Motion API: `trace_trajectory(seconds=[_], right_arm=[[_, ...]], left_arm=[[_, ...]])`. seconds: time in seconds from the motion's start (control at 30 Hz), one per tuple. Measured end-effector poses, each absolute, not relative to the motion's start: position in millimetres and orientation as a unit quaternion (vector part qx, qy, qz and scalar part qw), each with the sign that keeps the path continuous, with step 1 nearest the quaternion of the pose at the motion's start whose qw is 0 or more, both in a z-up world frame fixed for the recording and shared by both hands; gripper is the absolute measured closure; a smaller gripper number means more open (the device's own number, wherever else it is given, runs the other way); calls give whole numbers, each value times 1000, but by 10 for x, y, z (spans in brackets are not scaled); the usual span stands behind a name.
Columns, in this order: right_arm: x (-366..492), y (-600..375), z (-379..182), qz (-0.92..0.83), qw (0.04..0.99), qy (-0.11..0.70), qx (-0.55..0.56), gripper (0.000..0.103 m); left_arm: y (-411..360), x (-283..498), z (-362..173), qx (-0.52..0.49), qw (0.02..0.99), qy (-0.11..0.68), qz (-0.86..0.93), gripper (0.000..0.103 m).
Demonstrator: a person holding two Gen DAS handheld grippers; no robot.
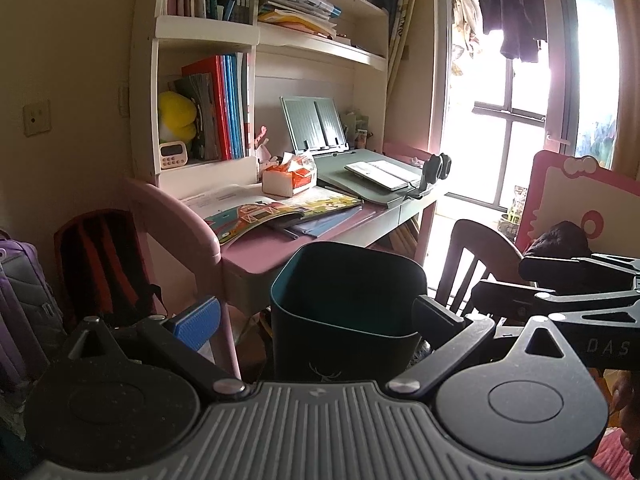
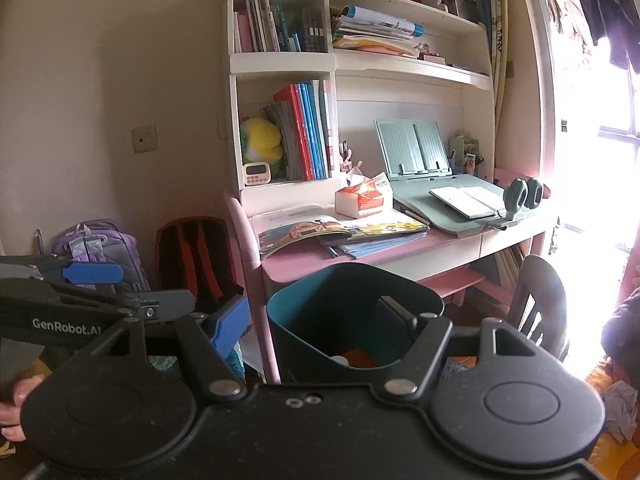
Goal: Collect trash
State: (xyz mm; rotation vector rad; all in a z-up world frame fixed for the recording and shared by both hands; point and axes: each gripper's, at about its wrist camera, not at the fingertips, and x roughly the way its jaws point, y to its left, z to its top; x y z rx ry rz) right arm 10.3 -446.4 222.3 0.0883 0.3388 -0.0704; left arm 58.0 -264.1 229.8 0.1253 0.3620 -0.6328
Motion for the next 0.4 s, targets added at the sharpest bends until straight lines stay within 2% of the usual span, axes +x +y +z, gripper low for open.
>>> trace_trajectory(seconds=[0.4], right_arm=[[7,-4533,2149,-30,983,169,60,33]], left_arm=[[-2740,477,2236,69,934,181,-301,0]])
